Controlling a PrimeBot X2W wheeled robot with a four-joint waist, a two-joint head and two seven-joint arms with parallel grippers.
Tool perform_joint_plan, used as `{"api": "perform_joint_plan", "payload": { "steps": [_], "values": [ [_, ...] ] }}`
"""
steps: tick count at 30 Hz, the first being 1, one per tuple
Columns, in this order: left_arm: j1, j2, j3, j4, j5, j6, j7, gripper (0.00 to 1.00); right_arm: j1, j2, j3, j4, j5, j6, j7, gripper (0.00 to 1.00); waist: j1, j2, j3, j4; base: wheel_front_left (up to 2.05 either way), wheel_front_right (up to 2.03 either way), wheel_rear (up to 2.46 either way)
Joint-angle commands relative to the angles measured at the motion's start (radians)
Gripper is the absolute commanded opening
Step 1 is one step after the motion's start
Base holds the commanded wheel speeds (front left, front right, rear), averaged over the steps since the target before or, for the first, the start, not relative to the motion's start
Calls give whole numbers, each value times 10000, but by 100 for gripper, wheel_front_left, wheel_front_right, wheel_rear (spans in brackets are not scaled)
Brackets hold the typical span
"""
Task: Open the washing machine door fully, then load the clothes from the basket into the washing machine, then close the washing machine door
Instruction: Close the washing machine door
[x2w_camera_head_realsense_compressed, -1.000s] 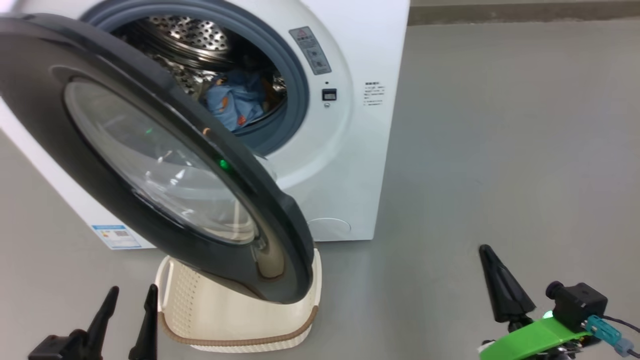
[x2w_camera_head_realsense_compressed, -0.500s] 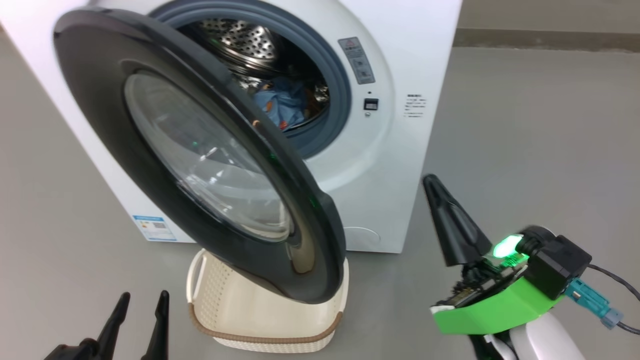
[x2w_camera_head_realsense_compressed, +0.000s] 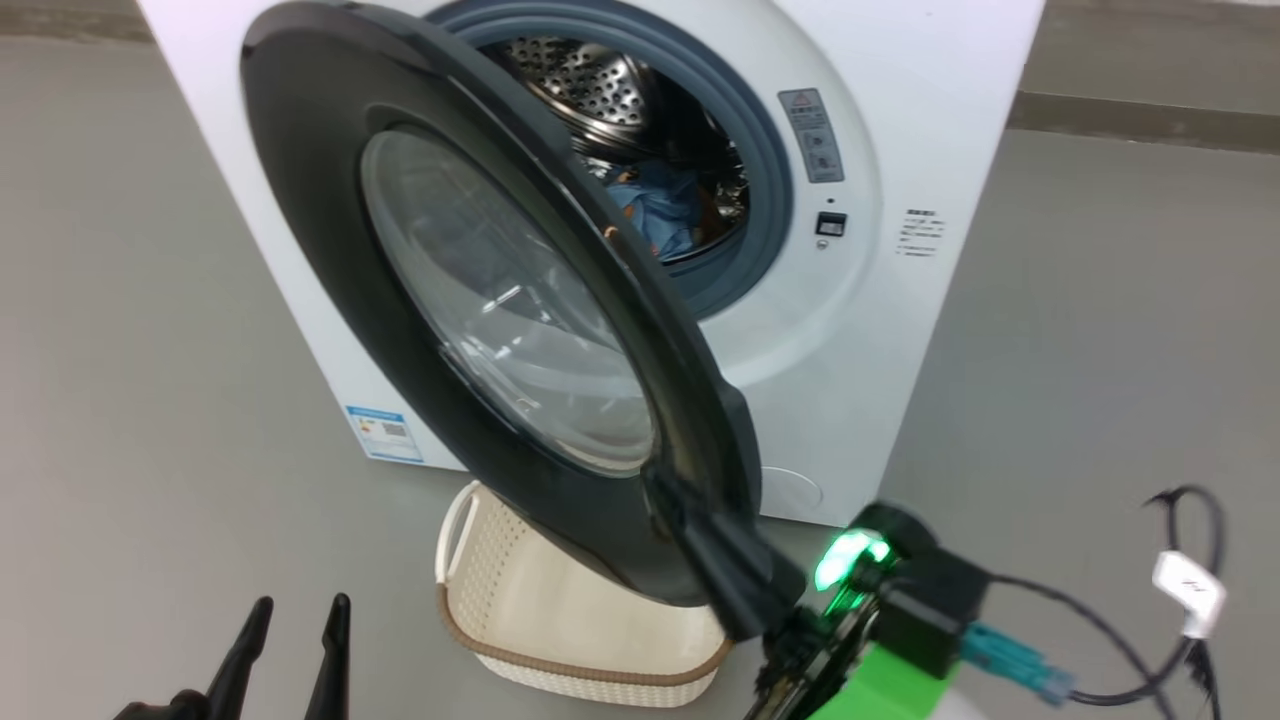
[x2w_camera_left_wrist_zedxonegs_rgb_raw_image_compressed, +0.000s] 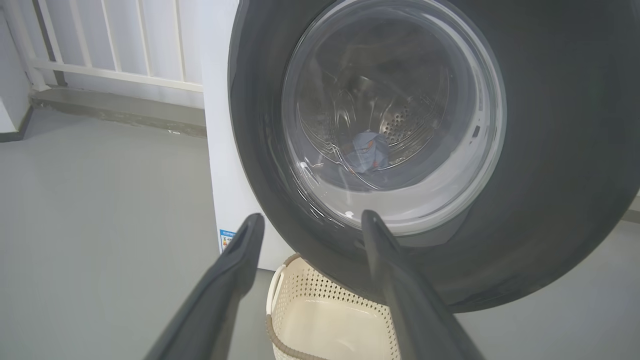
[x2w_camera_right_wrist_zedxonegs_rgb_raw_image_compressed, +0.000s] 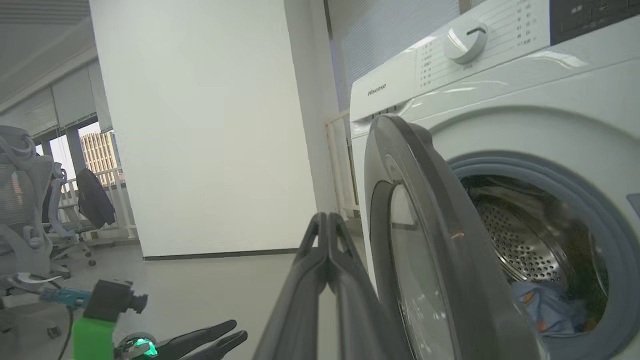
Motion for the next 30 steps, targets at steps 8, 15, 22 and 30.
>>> {"api": "perform_joint_plan", "payload": {
  "steps": [8, 15, 22, 30],
  "values": [
    [-199, 26, 339, -294, 126, -27, -103, 100, 151, 18, 1204, 1780, 415, 16, -46, 0, 0, 0, 72, 415, 0, 0, 0],
    [-309, -24, 292, -296, 111, -27, -103, 100, -162, -19, 1225, 3304, 418, 16, -46, 0, 0, 0, 268, 527, 0, 0, 0],
    [-533, -90, 293, -273, 73, -27, -103, 100, -578, 33, 590, 4110, 314, 16, -46, 0, 0, 0, 603, 534, 0, 0, 0],
    [-781, -187, 252, -241, 60, -27, -103, 100, -874, 181, -409, 4320, 22, 16, -46, 0, 0, 0, 883, 471, 0, 0, 0]
  ]
}}
